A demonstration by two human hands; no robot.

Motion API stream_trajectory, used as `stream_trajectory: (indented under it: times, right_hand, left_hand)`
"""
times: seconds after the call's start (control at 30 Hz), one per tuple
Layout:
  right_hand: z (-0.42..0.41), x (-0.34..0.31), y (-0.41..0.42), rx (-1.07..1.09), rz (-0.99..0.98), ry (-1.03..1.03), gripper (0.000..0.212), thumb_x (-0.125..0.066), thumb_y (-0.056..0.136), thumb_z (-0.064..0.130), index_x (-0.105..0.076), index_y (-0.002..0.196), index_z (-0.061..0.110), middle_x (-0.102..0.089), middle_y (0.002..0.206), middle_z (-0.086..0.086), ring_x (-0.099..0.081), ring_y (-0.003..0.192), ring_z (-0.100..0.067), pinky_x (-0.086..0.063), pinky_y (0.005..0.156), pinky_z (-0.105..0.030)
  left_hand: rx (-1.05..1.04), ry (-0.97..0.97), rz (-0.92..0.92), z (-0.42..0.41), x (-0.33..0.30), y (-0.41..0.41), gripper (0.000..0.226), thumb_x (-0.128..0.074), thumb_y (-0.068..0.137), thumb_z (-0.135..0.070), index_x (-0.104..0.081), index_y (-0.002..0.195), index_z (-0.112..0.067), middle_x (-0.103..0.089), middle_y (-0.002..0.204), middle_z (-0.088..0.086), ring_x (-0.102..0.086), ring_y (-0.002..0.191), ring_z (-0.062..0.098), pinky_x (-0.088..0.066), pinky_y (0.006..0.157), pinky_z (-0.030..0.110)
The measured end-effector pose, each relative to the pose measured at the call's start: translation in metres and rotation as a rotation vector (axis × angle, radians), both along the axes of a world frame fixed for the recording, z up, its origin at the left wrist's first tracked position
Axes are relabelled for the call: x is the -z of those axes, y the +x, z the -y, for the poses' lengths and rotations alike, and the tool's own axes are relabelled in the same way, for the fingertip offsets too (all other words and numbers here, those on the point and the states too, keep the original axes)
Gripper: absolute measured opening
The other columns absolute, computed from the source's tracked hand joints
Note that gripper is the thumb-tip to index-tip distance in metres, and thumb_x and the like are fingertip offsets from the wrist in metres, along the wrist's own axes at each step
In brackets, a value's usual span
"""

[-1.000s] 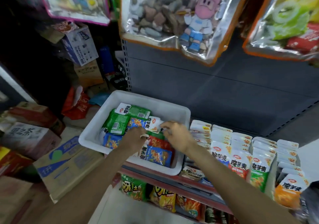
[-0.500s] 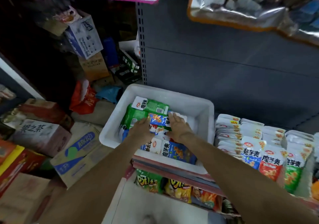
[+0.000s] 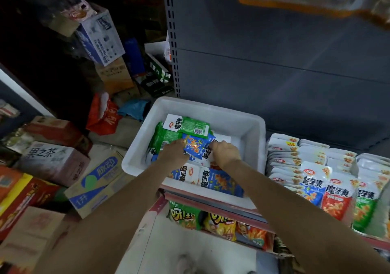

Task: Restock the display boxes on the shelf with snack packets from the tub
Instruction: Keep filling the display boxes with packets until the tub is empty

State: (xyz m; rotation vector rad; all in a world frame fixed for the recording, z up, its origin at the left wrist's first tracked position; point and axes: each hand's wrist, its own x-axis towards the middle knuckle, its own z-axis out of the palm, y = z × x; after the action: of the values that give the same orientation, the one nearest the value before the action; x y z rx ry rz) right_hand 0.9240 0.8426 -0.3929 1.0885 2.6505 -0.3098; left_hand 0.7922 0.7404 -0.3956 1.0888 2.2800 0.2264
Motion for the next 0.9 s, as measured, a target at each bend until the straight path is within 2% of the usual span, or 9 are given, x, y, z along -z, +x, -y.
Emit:
stream_trajectory:
  times: [0.1,0.2,0.37,0.43,0.53,0.67,0.73,0.8,0.9]
  right_hand:
    - [-0.005,0.008,0.009,0.120,-0.085,-0.153,0.037,-0.048,0.093,0.014,-0.046,0.130,0.010,-0.056,0.124,-0.017,-0.052,0.114,-0.032,-0.043,0.089,-0.034]
    - [-0.004,0.018,0.010,0.232,-0.076,-0.230,0.056,-0.061,0.088,0.038,-0.043,0.131,0.008,-0.044,0.127,-0.015,-0.042,0.119,-0.028,-0.037,0.098,-0.032]
    - [-0.002,0.021,0.005,0.336,-0.173,-0.126,0.036,-0.054,0.090,0.016,-0.044,0.123,0.004,-0.048,0.126,-0.017,-0.042,0.119,-0.030,-0.037,0.097,-0.035]
    - [-0.001,0.007,0.007,0.385,-0.390,-0.218,0.025,-0.050,0.092,0.008,-0.049,0.116,0.003,-0.056,0.115,-0.018,-0.052,0.108,-0.033,-0.043,0.084,-0.035]
    - [0.001,-0.023,0.023,0.397,-0.735,-0.318,0.008,-0.052,0.093,0.005,-0.050,0.096,0.012,-0.057,0.079,-0.007,-0.053,0.076,-0.026,-0.032,0.061,-0.025]
    - [-0.001,-0.064,0.062,0.274,-0.926,-0.297,0.012,-0.055,0.092,0.009,-0.048,0.088,0.018,-0.054,0.066,0.003,-0.045,0.057,-0.006,-0.033,0.054,-0.024]
    - [-0.006,-0.082,0.084,0.251,-1.030,-0.322,0.010,-0.058,0.091,0.010,-0.054,0.085,0.017,-0.055,0.067,0.009,-0.049,0.058,0.001,-0.035,0.054,-0.014]
    - [-0.014,-0.097,0.107,0.289,-1.126,-0.344,0.010,-0.063,0.089,0.009,-0.058,0.081,0.011,-0.054,0.066,0.010,-0.047,0.057,0.003,-0.035,0.056,-0.012]
    - [-0.029,-0.113,0.150,0.359,-1.218,-0.415,0.008,-0.064,0.087,0.005,-0.060,0.083,-0.001,-0.056,0.069,0.001,-0.050,0.062,-0.002,-0.043,0.059,-0.021]
  left_hand:
    - [-0.033,0.018,0.022,-0.002,-0.003,0.006,0.055,-0.051,0.093,-0.021,-0.032,0.143,-0.005,-0.045,0.138,0.015,-0.050,0.118,0.030,-0.042,0.100,0.039]
    - [-0.023,-0.013,-0.018,-0.002,-0.005,0.011,0.056,-0.050,0.094,-0.021,-0.029,0.144,-0.005,-0.040,0.142,0.015,-0.041,0.128,0.029,-0.032,0.106,0.036]
    - [-0.015,-0.006,-0.007,0.000,-0.006,0.020,0.061,-0.047,0.096,-0.021,-0.019,0.148,-0.007,-0.022,0.153,0.014,-0.029,0.138,0.030,-0.029,0.111,0.039]
    - [-0.089,0.054,0.041,0.001,-0.006,0.020,0.055,-0.049,0.094,-0.018,-0.029,0.144,-0.008,-0.037,0.145,0.016,-0.043,0.127,0.031,-0.039,0.103,0.040]
    - [-0.248,0.289,0.139,0.003,-0.008,0.026,0.042,-0.053,0.092,-0.012,-0.045,0.133,-0.010,-0.056,0.125,0.013,-0.057,0.101,0.025,-0.047,0.080,0.032]
    - [-0.288,0.585,0.181,-0.001,-0.025,0.051,0.062,-0.063,0.089,-0.019,-0.034,0.143,-0.008,-0.042,0.139,0.008,-0.042,0.128,0.021,-0.036,0.105,0.031]
    - [-0.231,0.664,0.218,-0.009,-0.043,0.071,0.052,-0.063,0.089,-0.016,-0.043,0.136,-0.006,-0.050,0.130,0.006,-0.052,0.113,0.008,-0.039,0.093,0.015]
    - [-0.137,0.738,0.286,-0.019,-0.058,0.095,0.026,-0.062,0.089,-0.010,-0.061,0.114,-0.003,-0.067,0.107,0.010,-0.060,0.080,-0.007,-0.044,0.073,0.007]
    - [-0.053,0.752,0.358,-0.040,-0.072,0.132,0.017,-0.062,0.089,-0.011,-0.066,0.103,-0.003,-0.069,0.093,0.014,-0.060,0.075,0.006,-0.048,0.072,0.016]
